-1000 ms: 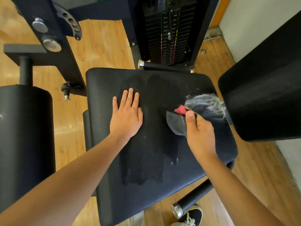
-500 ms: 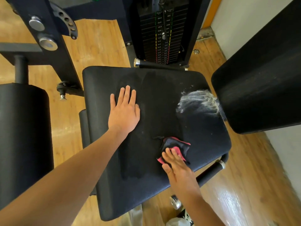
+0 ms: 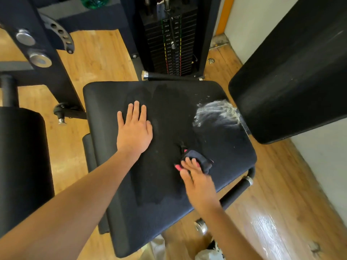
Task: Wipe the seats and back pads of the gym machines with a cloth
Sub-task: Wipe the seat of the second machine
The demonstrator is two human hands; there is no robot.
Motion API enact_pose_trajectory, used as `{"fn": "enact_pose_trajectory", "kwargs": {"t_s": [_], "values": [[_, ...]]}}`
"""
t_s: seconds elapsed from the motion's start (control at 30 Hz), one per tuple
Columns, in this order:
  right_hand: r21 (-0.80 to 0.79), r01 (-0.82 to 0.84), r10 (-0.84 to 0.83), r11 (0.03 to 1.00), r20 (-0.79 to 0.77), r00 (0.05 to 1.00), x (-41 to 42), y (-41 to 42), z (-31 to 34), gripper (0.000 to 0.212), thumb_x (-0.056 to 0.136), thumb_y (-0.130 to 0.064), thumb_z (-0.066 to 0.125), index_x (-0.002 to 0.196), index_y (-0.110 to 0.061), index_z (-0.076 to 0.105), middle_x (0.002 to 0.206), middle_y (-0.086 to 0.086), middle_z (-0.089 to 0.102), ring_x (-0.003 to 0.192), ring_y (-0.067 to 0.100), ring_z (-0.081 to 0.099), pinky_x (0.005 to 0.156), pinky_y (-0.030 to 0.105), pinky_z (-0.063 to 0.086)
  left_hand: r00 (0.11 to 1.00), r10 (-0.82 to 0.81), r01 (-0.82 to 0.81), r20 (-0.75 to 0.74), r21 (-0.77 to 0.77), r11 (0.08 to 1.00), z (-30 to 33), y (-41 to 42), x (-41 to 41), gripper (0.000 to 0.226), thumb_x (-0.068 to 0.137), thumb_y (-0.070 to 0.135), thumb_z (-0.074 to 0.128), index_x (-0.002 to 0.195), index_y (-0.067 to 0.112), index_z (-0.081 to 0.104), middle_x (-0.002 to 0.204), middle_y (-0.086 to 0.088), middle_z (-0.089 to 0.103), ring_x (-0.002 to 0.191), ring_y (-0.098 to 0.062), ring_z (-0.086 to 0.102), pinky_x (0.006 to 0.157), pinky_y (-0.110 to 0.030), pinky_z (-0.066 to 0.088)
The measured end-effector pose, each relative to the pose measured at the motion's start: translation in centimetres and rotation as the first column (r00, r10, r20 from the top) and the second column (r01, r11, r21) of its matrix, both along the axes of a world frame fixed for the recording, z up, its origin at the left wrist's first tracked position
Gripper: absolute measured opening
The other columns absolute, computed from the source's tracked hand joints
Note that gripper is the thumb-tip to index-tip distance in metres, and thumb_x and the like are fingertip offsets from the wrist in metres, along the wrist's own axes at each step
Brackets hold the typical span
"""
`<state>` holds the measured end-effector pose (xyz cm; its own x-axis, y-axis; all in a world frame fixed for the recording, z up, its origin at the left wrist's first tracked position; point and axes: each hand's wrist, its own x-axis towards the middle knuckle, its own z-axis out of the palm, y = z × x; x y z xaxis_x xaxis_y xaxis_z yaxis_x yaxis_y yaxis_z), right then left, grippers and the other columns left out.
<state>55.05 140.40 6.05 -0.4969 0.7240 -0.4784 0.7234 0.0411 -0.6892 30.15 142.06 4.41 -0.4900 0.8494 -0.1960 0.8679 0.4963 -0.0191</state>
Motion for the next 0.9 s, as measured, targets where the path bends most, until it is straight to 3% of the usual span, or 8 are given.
{"fn": "enact_pose_trajectory", "kwargs": {"t_s": [0.17, 0.23, 0.37, 0.5, 0.57, 0.63, 0.77, 0.9], "values": [[0.102, 0.065, -0.066, 0.993, 0.0, 0.998, 0.1, -5.9, -0.9, 0.085, 0.082, -0.079, -0.004, 0.136, -0.044, 0.052, 0.145, -0.037, 0.018, 0.136, -0.021, -0.004, 0.111, 0.003, 0.011, 1.0, -0.006, 0.006, 0.001, 0.005, 1.0, 0.1, -0.1, 0.0, 0.06, 0.108, 0.038, 0.016, 0.164, 0.016, 0.013, 0.173, -0.008, 0.006, 0.159, -0.026, 0.002, 0.127, -0.054, 0.003], [0.042, 0.041, -0.041, 0.998, -0.018, 0.999, 0.2, -6.8, -0.2, 0.083, 0.081, -0.078, -0.002, 0.134, -0.045, 0.053, 0.142, -0.039, 0.018, 0.135, -0.022, -0.003, 0.101, -0.006, 0.001, 1.0, -0.009, 0.009, 0.002, -0.002, 1.0, 0.1, -0.1, 0.0, 0.061, 0.108, 0.038, 0.015, 0.164, 0.016, 0.012, 0.173, -0.007, 0.005, 0.159, -0.026, 0.0, 0.127, -0.054, 0.003], [-0.169, 0.163, -0.181, 0.972, -0.098, 0.979, 0.9, -4.5, 2.9, 0.031, 0.101, -0.047, 0.035, 0.105, -0.053, 0.065, 0.122, -0.034, 0.055, 0.124, -0.01, 0.045, 0.089, -0.003, 0.03, 1.0, -0.011, 0.011, 0.007, -0.003, 1.0, 0.0, -0.1, -0.1, 0.061, 0.108, 0.039, 0.014, 0.164, 0.016, 0.011, 0.173, -0.007, 0.004, 0.159, -0.026, 0.0, 0.127, -0.054, 0.003], [-0.157, 0.474, -0.488, 0.866, -0.06, 0.871, 1.7, 1.0, 5.2, 0.048, 0.1, -0.049, 0.035, 0.09, -0.017, 0.069, 0.077, 0.0, 0.065, 0.077, 0.016, 0.059, 0.061, 0.023, 0.041, 1.0, -0.012, 0.012, 0.014, 0.007, 1.0, 0.0, -0.1, -0.2, 0.061, 0.108, 0.038, 0.014, 0.164, 0.016, 0.011, 0.173, -0.008, 0.005, 0.159, -0.026, -0.001, 0.127, -0.055, 0.002], [-0.102, 0.495, -0.505, 0.863, -0.101, 0.857, 1.8, 2.7, 5.3, 0.039, 0.102, -0.046, 0.035, 0.093, -0.026, 0.067, 0.082, -0.01, 0.064, 0.083, 0.01, 0.059, 0.066, 0.018, 0.042, 1.0, -0.015, 0.015, 0.014, 0.005, 1.0, 0.0, -0.1, -0.2, 0.061, 0.108, 0.039, 0.013, 0.164, 0.016, 0.012, 0.173, -0.008, 0.005, 0.159, -0.027, -0.001, 0.127, -0.055, 0.002], [-0.041, 0.327, -0.33, 0.944, -0.116, 0.937, 1.0, 3.0, 4.5, 0.036, 0.104, -0.042, 0.034, 0.119, -0.038, 0.066, 0.112, -0.025, 0.06, 0.11, -0.003, 0.054, 0.087, 0.012, 0.042, 1.0, -0.017, 0.017, 0.012, 0.005, 1.0, -0.1, -0.1, -0.3, 0.061, 0.107, 0.039, 0.014, 0.164, 0.016, 0.011, 0.173, -0.008, 0.005, 0.159, -0.027, 0.0, 0.127, -0.055, 0.002], [0.118, 0.008, -0.005, 0.993, -0.029, 1.0, -0.1, -2.1, -0.5, 0.059, 0.099, -0.06, 0.018, 0.135, -0.034, 0.056, 0.139, -0.031, 0.027, 0.141, -0.007, 0.008, 0.119, 0.021, 0.009, 1.0, -0.017, 0.017, -0.009, 0.003, 1.0, -0.1, -0.1, -0.2, 0.061, 0.108, 0.038, 0.015, 0.164, 0.015, 0.012, 0.172, -0.008, 0.006, 0.159, -0.027, 0.001, 0.127, -0.055, 0.004], [0.155, 0.124, -0.119, 0.98, -0.041, 0.992, -0.5, -7.3, -2.4, 0.076, 0.093, -0.071, 0.007, 0.132, -0.035, 0.06, 0.147, -0.028, 0.033, 0.143, -0.01, 0.006, 0.118, 0.029, 0.027, 1.0, -0.02, 0.02, -0.009, 0.006, 1.0, -0.1, -0.1, -0.1, 0.061, 0.108, 0.038, 0.016, 0.164, 0.015, 0.014, 0.172, -0.008, 0.007, 0.159, -0.027, 0.003, 0.127, -0.056, 0.005]]}}
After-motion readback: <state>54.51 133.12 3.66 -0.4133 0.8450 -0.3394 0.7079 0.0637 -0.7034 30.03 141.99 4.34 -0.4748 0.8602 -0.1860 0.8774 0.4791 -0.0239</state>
